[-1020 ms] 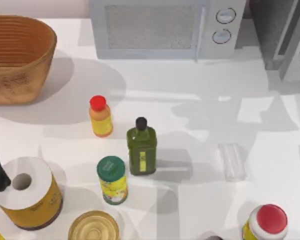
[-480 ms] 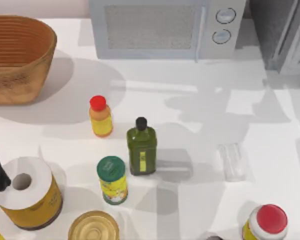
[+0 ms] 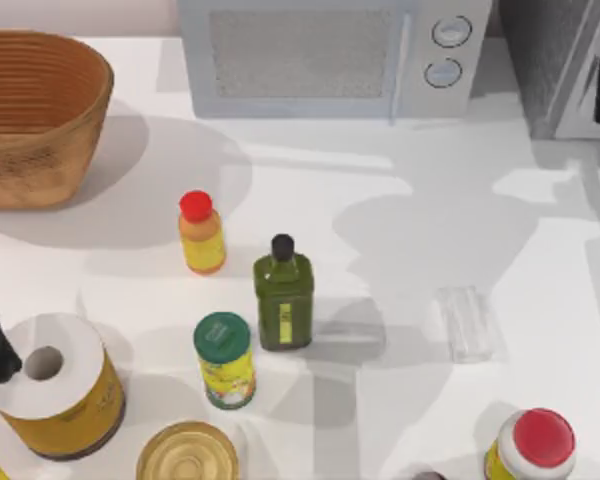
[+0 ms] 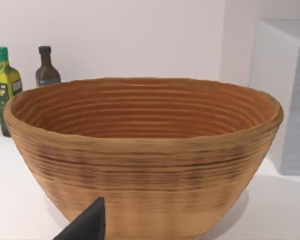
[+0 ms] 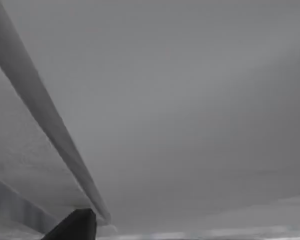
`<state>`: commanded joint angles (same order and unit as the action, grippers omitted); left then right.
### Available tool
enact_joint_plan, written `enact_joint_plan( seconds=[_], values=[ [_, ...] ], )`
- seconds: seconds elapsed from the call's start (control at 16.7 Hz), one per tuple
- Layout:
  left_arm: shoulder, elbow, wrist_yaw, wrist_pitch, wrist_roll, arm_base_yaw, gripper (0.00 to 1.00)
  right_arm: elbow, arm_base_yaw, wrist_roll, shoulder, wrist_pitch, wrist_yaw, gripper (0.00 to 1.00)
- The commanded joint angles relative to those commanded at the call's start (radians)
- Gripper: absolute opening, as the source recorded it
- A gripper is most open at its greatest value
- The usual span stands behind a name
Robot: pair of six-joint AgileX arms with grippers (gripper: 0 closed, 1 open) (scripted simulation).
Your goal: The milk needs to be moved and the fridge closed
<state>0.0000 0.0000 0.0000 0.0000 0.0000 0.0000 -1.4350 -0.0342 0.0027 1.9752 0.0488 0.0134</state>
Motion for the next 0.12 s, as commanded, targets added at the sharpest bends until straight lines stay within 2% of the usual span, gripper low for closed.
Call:
enact_joint_plan(
  seconds=[0.12],
  values=[
    [0.0, 0.0, 0.0, 0.0, 0.0, 0.0, 1.0, -0.012, 0.0, 0.0, 0.01, 0.003, 0.0, 1.0]
  ],
)
